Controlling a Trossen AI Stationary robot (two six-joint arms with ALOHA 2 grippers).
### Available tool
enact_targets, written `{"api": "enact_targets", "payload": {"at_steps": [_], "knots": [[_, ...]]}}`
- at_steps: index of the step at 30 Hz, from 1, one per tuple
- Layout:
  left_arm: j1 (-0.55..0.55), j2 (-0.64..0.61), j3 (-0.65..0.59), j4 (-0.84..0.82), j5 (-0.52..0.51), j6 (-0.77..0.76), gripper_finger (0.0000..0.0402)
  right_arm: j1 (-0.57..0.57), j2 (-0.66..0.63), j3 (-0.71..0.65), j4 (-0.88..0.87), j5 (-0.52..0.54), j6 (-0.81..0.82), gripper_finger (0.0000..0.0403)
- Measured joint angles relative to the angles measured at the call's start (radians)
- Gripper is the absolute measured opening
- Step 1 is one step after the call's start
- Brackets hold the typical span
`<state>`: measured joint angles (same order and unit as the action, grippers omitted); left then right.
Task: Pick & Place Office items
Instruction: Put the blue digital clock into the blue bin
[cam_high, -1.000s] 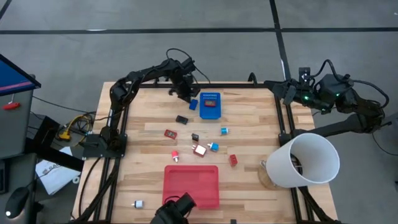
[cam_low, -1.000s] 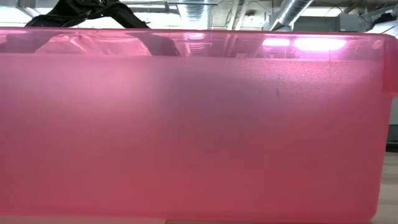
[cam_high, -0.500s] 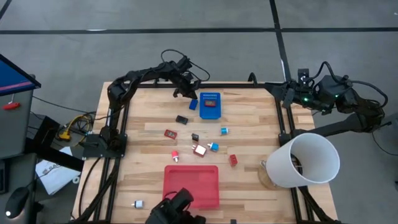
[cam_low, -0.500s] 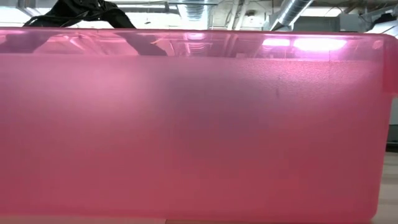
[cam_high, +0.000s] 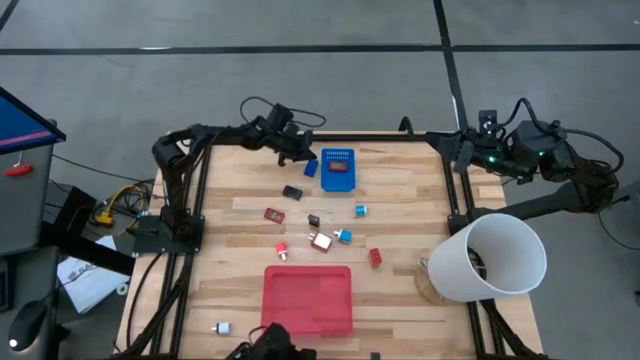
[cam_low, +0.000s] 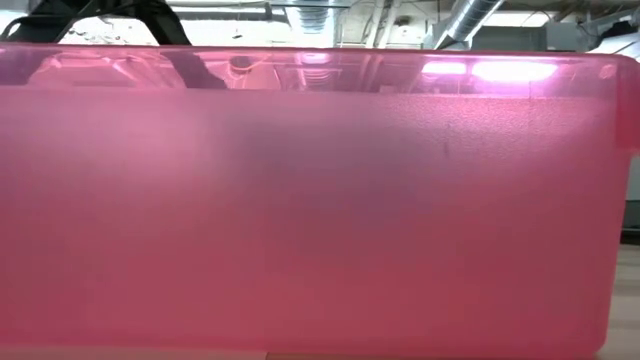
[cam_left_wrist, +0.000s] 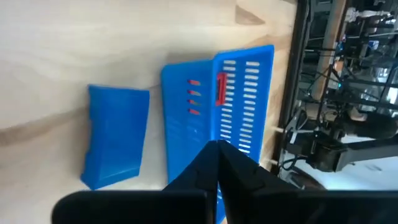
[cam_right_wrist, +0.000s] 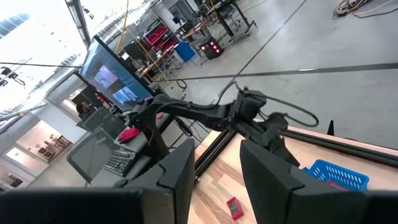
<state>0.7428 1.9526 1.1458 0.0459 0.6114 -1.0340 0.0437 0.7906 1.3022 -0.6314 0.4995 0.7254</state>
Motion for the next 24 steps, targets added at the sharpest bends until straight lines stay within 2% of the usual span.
{"api": "enact_targets", "payload": {"at_steps": [4, 10, 18, 24], "knots": [[-0.010, -0.001, -0.015, 0.001, -0.032, 0.005, 0.0000, 0.000, 0.000, 0.000, 0.011, 0.001, 0.008, 0.0123], [-0.002, -0.001, -0.016, -0.128, -0.116, 0.074, 0.0000, 0.000, 0.000, 0.000, 0.026, 0.005, 0.019, 0.0123], [-0.022, -0.001, -0.015, -0.137, -0.127, 0.104, 0.0000, 0.000, 0.002, 0.000, 0.039, 0.007, 0.019, 0.0123], [-0.045, -0.001, -0.015, -0.163, -0.176, 0.119, 0.0000, 0.001, 0.002, 0.000, 0.042, 0.006, 0.019, 0.0123]]}}
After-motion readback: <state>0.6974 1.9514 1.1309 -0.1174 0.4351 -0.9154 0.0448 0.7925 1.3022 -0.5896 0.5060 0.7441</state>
